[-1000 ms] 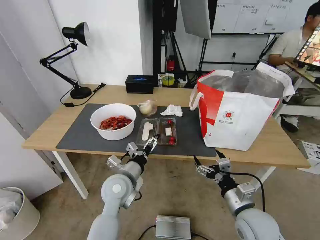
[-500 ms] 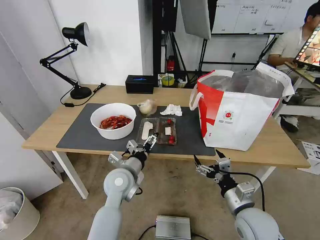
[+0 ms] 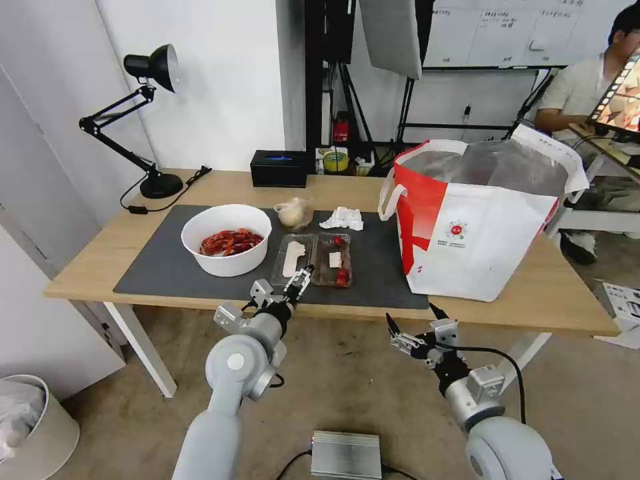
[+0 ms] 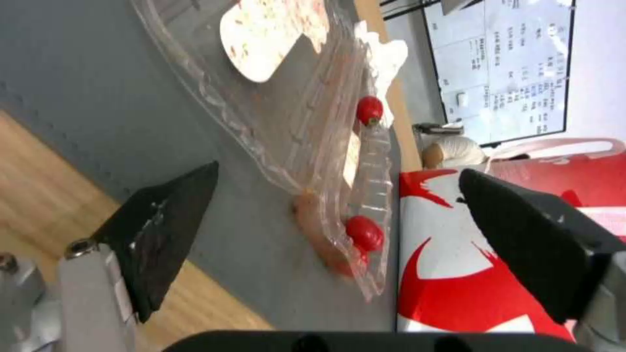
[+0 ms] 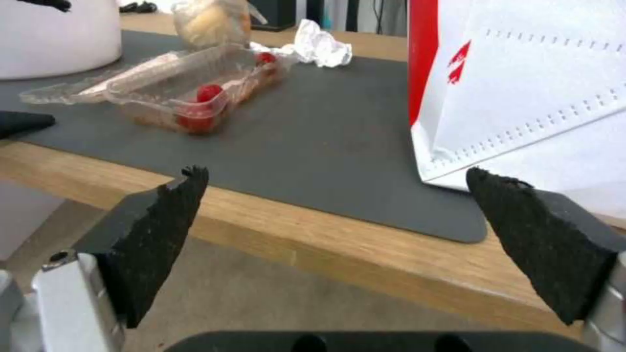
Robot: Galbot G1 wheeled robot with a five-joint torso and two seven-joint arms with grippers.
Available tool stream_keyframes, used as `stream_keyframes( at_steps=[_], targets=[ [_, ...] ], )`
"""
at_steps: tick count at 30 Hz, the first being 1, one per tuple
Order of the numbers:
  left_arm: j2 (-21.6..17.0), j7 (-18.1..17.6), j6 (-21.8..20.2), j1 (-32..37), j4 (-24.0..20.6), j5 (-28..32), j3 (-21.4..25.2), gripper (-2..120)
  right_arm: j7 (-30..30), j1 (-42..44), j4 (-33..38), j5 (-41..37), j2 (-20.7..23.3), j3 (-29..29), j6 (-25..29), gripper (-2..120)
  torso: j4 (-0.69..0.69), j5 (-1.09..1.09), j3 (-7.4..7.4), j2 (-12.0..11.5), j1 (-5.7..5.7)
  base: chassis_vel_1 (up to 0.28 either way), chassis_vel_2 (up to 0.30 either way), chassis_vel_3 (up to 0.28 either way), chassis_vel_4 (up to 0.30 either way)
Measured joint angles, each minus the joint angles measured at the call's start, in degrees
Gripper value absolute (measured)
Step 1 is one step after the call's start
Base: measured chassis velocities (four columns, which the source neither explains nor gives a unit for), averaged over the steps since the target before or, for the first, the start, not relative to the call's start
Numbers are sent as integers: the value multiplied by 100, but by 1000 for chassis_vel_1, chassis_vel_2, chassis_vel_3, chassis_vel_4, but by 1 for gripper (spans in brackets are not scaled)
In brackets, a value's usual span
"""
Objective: Pick up the trash from the table and place it into the takeout bag.
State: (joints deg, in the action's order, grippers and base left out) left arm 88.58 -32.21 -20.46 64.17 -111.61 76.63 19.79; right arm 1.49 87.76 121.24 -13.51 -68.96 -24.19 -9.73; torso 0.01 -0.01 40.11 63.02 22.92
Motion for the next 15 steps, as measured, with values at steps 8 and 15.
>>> stream_keyframes(
  at_steps=[8,15],
  targets=[
    [11,-3,34,-106,112,8,-15,100,1,32,-8,10,-20,-9,0,100,0,1,0,0,0,0,0,0,0],
    [74,-40,60,-208,212,-4,-70,100,2,47,-5,13,-22,-32,7,100,-1,1,-1,0,0,0,0,0,0]
  ],
)
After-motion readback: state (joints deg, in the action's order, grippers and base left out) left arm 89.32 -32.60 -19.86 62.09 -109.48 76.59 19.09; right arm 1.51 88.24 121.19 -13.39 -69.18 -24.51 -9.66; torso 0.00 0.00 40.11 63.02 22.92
